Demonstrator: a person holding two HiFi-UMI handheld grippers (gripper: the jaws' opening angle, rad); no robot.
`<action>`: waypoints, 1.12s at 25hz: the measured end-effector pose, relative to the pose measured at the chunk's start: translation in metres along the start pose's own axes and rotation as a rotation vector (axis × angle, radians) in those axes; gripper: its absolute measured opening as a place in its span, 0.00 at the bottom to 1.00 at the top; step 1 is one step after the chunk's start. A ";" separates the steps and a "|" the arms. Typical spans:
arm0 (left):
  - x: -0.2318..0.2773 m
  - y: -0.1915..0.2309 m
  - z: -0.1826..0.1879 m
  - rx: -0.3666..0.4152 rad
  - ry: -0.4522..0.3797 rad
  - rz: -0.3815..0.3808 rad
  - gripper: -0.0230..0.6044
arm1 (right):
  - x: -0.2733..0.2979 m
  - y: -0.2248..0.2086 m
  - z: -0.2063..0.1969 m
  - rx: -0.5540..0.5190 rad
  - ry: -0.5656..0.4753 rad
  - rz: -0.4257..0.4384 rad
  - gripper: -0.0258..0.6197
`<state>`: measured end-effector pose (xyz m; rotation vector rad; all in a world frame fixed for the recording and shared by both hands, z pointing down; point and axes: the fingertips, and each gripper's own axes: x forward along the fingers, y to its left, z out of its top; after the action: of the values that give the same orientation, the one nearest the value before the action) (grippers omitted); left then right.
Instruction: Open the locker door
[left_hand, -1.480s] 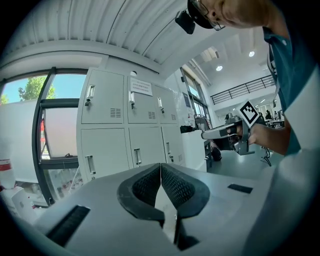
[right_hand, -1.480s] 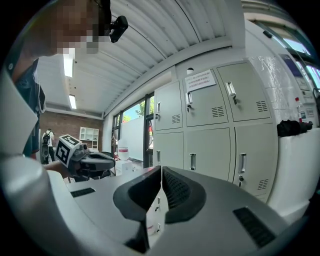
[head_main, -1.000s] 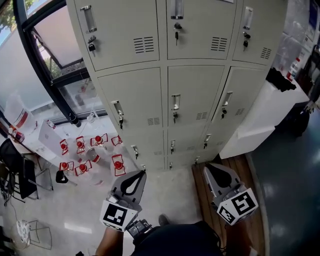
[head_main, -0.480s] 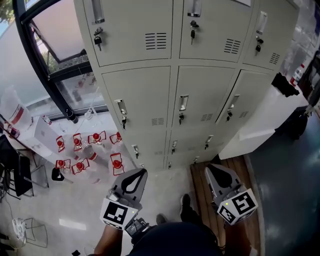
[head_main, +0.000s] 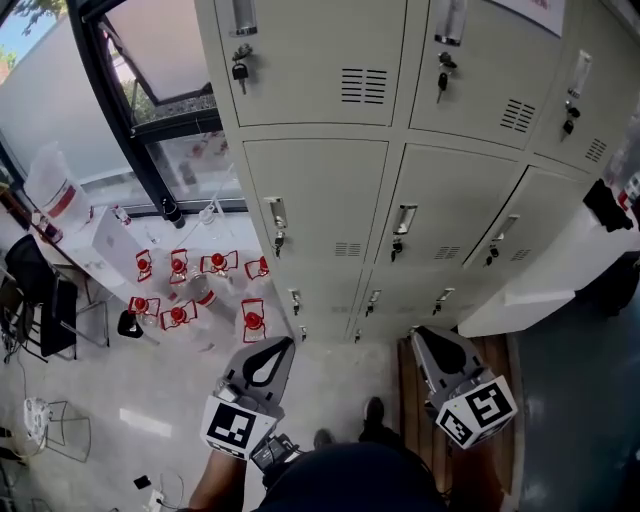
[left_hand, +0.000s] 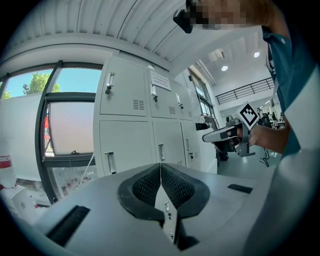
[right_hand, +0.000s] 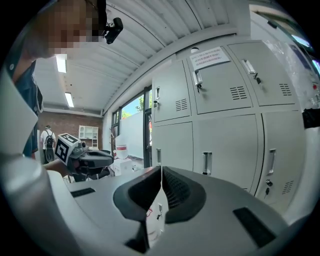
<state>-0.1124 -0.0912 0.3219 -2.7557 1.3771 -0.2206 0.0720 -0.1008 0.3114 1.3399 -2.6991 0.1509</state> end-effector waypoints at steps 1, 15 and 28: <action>-0.001 0.004 -0.001 -0.003 0.002 0.015 0.06 | 0.005 0.000 0.001 -0.002 0.001 0.014 0.10; -0.005 0.058 -0.009 -0.021 0.026 0.195 0.06 | 0.075 -0.009 0.007 -0.035 0.008 0.158 0.10; 0.005 0.093 -0.023 -0.044 0.053 0.304 0.06 | 0.128 -0.010 -0.001 -0.045 0.031 0.264 0.10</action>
<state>-0.1866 -0.1505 0.3348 -2.5427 1.8087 -0.2515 0.0029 -0.2072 0.3322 0.9572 -2.8234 0.1332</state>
